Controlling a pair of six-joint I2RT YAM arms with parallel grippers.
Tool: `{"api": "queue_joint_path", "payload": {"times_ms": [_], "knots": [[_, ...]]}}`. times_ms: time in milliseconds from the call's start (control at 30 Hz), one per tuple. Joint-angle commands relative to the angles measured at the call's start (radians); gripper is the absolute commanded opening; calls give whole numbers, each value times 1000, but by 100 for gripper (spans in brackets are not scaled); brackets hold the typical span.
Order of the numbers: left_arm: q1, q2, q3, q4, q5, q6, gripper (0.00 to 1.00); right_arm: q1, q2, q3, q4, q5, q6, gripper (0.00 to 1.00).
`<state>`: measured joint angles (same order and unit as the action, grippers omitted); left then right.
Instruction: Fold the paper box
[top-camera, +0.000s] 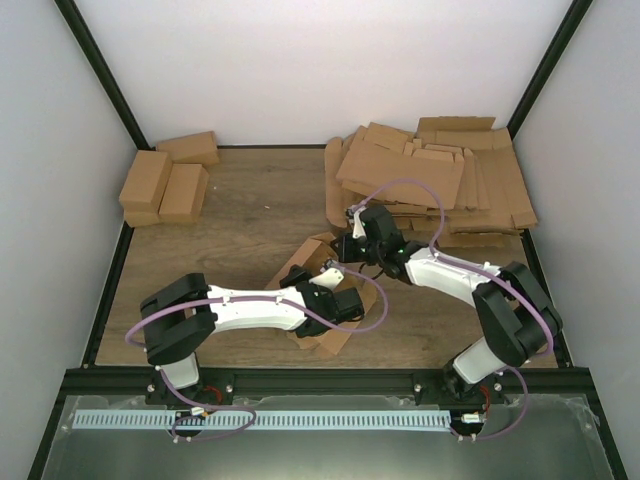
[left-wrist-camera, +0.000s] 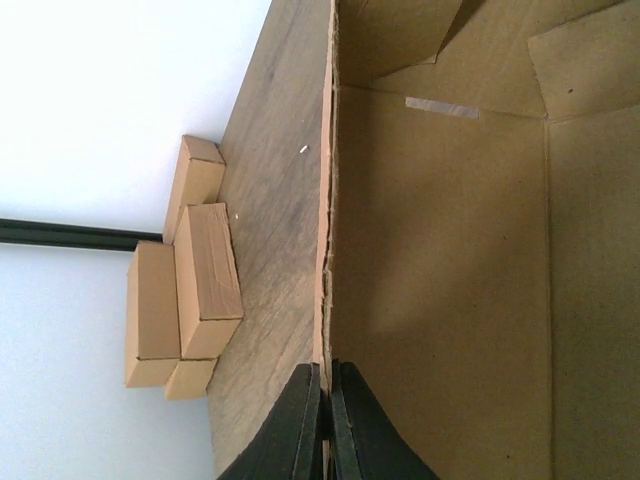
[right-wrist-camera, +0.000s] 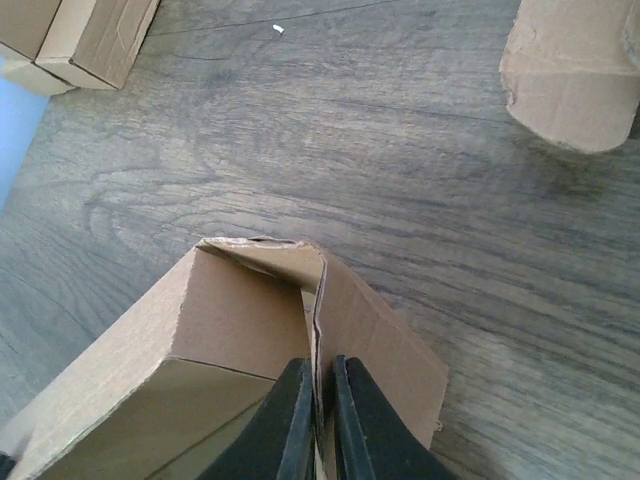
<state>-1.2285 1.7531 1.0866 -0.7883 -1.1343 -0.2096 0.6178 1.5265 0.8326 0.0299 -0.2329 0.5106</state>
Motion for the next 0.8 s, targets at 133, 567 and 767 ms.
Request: {"api": "queue_joint_path", "payload": {"times_ms": [133,567,767], "knots": [[-2,-9,-12,39,42,-46,4,44,20,-42,39,-13,81,14],[-12,18,-7,38,29,-51,4,46,24,-72,60,-84,87,28],[-12,-6,-18,43,40,-46,4,47,53,-119,106,-106,59,30]]}}
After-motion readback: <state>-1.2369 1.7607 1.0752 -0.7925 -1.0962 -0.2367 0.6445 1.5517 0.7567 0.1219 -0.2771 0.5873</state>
